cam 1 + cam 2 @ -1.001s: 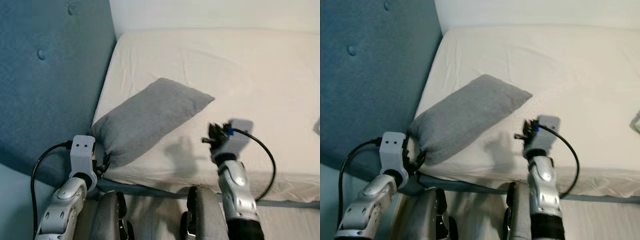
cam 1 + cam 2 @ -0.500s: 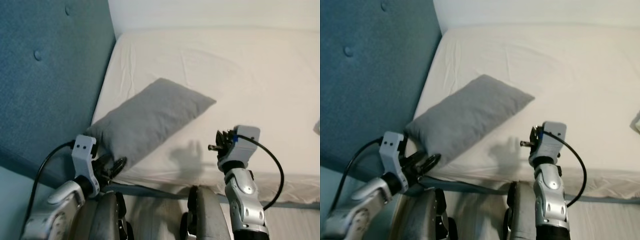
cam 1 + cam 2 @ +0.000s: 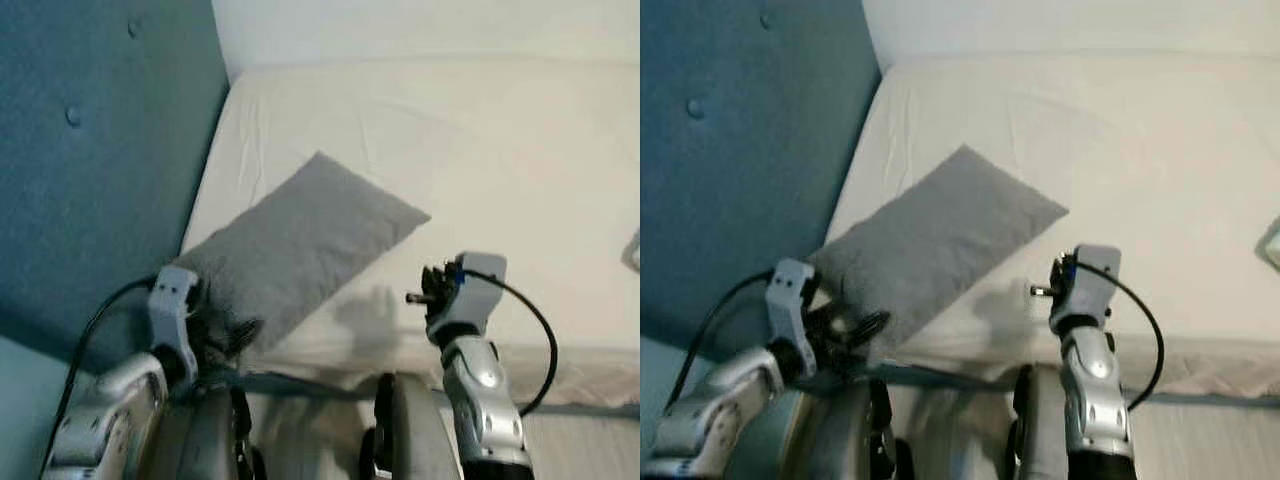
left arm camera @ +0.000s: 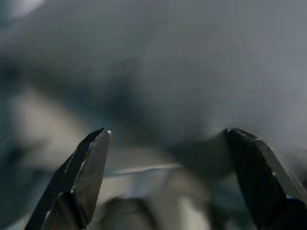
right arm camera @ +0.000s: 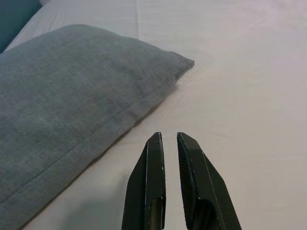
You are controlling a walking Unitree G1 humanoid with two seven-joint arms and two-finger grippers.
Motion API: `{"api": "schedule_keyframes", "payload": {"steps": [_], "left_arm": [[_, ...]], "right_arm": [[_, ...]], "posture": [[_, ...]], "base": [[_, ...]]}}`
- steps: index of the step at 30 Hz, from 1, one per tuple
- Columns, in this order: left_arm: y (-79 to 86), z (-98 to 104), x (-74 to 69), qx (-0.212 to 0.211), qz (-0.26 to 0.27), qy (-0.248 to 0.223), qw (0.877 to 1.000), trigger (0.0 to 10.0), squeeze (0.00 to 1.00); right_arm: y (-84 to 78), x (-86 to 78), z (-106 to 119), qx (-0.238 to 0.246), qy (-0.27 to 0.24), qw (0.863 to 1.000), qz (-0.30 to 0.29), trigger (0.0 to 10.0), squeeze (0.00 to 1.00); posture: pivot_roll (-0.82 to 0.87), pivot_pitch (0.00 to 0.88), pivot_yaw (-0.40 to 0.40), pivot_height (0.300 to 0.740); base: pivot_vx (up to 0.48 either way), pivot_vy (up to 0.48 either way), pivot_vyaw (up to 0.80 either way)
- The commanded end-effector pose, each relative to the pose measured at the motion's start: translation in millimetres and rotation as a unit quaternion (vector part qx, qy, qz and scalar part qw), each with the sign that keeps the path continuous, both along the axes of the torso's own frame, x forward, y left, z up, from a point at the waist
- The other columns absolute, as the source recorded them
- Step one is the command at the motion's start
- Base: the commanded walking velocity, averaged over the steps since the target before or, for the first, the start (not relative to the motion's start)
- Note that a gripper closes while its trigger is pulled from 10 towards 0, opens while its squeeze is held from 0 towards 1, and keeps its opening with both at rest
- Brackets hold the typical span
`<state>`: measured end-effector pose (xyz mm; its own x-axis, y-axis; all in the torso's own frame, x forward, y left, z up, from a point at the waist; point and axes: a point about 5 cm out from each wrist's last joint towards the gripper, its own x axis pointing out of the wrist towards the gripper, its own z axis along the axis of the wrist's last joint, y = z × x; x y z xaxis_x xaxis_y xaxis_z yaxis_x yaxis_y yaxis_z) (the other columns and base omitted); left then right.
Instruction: Clean up the room
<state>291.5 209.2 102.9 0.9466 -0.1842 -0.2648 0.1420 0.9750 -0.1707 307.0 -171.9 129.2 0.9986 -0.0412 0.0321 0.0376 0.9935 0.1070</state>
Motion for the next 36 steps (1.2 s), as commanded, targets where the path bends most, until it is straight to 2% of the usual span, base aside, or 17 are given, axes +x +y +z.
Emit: {"api": "schedule_keyframes", "payload": {"steps": [1,3,6,8,10,11,12,13,16,18,21,22,26,29,31,32,36], "left_arm": [[11.7,-28,-8.3,-0.007,0.067,0.066,0.996,10.0,1.00],[12.5,-33,-9.1,-0.015,0.078,0.081,0.994,10.0,1.00],[7.2,-43,-10.7,-0.106,0.102,0.117,0.982,10.0,1.00],[3.5,-48,-11.4,-0.177,0.113,0.139,0.968,10.0,1.00],[-0.4,-49,-10.0,-0.268,0.124,0.143,0.945,10.0,1.00],[-1.8,-48,-9.0,-0.296,0.126,0.143,0.936,10.0,1.00],[-1.8,-48,-9.0,-0.296,0.126,0.143,0.936,10.0,1.00],[-3.8,-47,-8.0,-0.341,0.129,0.140,0.921,10.0,1.00],[-4.8,-46,-6.3,-0.367,0.133,0.140,0.910,10.0,1.00],[-3.3,-42,-6.9,-0.434,0.119,0.119,0.885,10.0,1.00],[1.9,-42,-11.1,-0.452,0.104,0.109,0.879,10.0,1.00],[4.6,-43,-13.9,-0.448,0.093,0.108,0.882,10.0,1.00],[10.0,-42,-17.9,-0.454,0.080,0.108,0.881,10.0,1.00],[18.1,-44,-20.3,-0.469,0.089,0.108,0.872,10.0,1.00],[14.7,-45,-20.3,-0.468,0.086,0.112,0.873,10.0,1.00],[5.0,-46,-20.1,-0.455,0.074,0.120,0.879,10.0,1.00],[0.4,-46,-20.1,-0.447,0.068,0.124,0.883,10.0,1.00]], "right_arm": [[1.4,-4.7,-7,0.012,0.016,1.000,0.002,10.0,0.00],[1.7,-4.9,-8,0.012,0.016,1.000,0.003,10.0,0.00],[1.5,-5.6,-6,0.018,0.016,1.000,0.003,10.0,0.00],[1.7,-6.2,-7,0.025,0.017,1.000,0.002,10.0,0.00],[1.6,-6.5,-7,0.030,0.018,0.999,0.001,10.0,0.00],[1.5,-6.6,-7,0.031,0.019,0.999,0.001,10.0,0.00],[1.5,-6.6,-7,0.031,0.019,0.999,0.001,10.0,0.00],[1.4,-6.7,-8,0.035,0.020,0.999,-0.001,10.0,0.00],[1.4,-6.8,-8,0.038,0.022,0.999,-0.001,10.0,0.00],[2.4,-7.0,-9,0.041,0.025,0.999,0.003,10.0,0.00],[6.9,-8.6,-11,0.038,0.034,0.998,0.028,10.0,0.00],[12.8,-11.1,-15,0.021,0.046,0.997,0.061,10.0,0.00],[21.8,-16.5,-21,0.004,0.065,0.992,0.106,10.0,0.00],[28.2,-21.3,-26,0.003,0.076,0.989,0.128,10.0,0.00],[28.7,-21.4,-26,0.004,0.076,0.989,0.127,10.0,0.00],[29.3,-20.9,-26,0.007,0.077,0.989,0.126,10.0,0.00],[29.6,-20.7,-26,0.009,0.077,0.989,0.125,10.0,0.00]], "posture": [[0.06,0.299,0.009,0.590],[0.05,0.299,0.009,0.590],[0.05,0.300,0.008,0.590],[0.05,0.301,0.008,0.590],[0.05,0.301,0.008,0.590],[0.05,0.301,0.008,0.590],[0.05,0.301,0.008,0.590],[0.05,0.305,0.007,0.590],[0.05,0.305,0.007,0.590],[0.05,0.309,0.007,0.590],[0.05,0.308,0.007,0.590],[0.05,0.308,0.007,0.590],[0.05,0.308,0.007,0.590],[0.05,0.310,0.006,0.590],[0.05,0.312,0.006,0.590],[0.05,0.313,0.005,0.590],[0.05,0.313,0.005,0.590]], "base": [[0.000,0.000,0.00],[0.000,0.000,0.00],[0.000,0.000,0.00],[0.000,0.000,0.00],[0.000,0.000,0.00],[0.000,0.000,0.00],[0.000,0.000,0.00],[0.000,0.000,0.00],[0.000,0.000,0.00],[0.000,0.000,0.00],[0.000,0.000,0.00],[0.000,0.000,0.00],[0.000,0.000,0.00],[0.000,0.000,0.00],[0.000,0.000,0.00],[0.000,0.000,0.00],[0.000,0.000,0.00]]}}
